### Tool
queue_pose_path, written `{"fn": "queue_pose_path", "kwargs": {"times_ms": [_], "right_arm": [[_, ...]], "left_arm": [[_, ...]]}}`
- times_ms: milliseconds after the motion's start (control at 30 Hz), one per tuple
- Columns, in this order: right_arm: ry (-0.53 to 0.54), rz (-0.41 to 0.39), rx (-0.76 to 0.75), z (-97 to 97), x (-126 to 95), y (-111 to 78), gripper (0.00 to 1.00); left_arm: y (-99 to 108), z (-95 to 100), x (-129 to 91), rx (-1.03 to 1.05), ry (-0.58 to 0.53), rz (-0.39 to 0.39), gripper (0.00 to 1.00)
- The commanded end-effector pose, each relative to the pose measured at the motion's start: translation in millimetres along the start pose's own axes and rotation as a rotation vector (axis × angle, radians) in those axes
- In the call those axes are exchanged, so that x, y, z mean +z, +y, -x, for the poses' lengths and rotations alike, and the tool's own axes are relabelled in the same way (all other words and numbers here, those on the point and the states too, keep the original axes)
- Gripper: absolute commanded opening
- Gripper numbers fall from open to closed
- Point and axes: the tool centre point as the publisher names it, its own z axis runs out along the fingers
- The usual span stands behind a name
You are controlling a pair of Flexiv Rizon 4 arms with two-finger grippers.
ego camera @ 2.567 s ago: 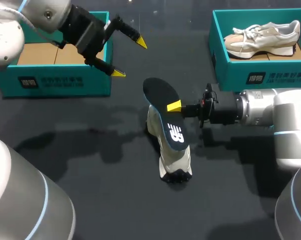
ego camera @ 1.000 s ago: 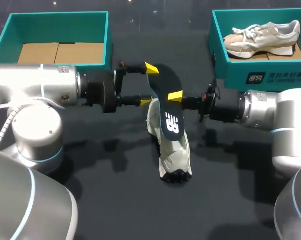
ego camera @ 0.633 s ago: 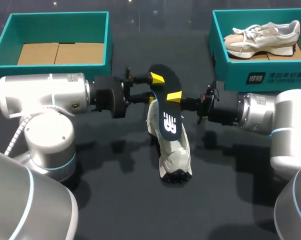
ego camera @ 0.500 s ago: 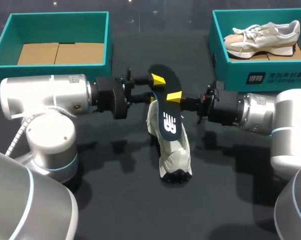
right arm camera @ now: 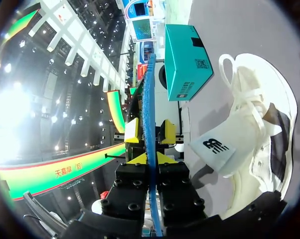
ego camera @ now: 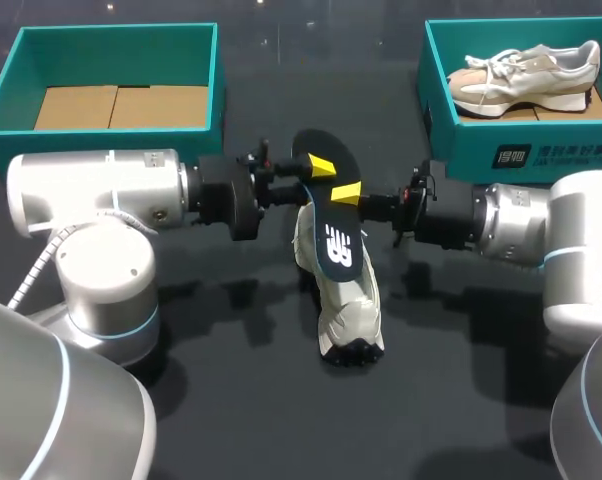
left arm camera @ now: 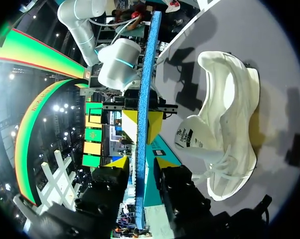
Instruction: Take the shoe out of the shoebox, open the shoe tongue, remove and reinsert the insole, then place the shoe into the shoebox
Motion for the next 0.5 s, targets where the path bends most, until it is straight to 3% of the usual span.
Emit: {"fn": "queue_pose_path", "kwargs": {"times_ms": [33, 100, 200, 433, 467, 500], "right_arm": [[-0.001, -0.009, 0.002, 1.0, -0.3, 0.3, 0.00], [-0.001, -0.013, 0.004, 1.4, 0.0, 0.5, 0.00], [-0.001, -0.016, 0.005, 2.2, 0.3, 1.1, 0.00], [0.015, -0.015, 0.013, 4.6, -1.6, 2.5, 0.00], [0.020, -0.015, 0.012, 4.8, -2.6, 2.6, 0.03], [0.023, -0.018, 0.010, 4.8, -3.7, 2.4, 0.41]], "left_arm": [[0.2, -0.9, 3.4, 0.004, 0.006, -0.001, 0.27], [0.2, -1.5, 4.2, 0.006, 0.007, -0.001, 0.25], [0.0, -1.7, 4.8, 0.008, 0.007, -0.003, 0.00], [-1.6, -2.6, 4.6, 0.015, 0.003, -0.007, 0.00], [-1.9, -2.6, 3.8, 0.016, 0.003, -0.007, 0.00], [-2.2, -2.5, 2.6, 0.016, 0.003, -0.007, 0.00]]}}
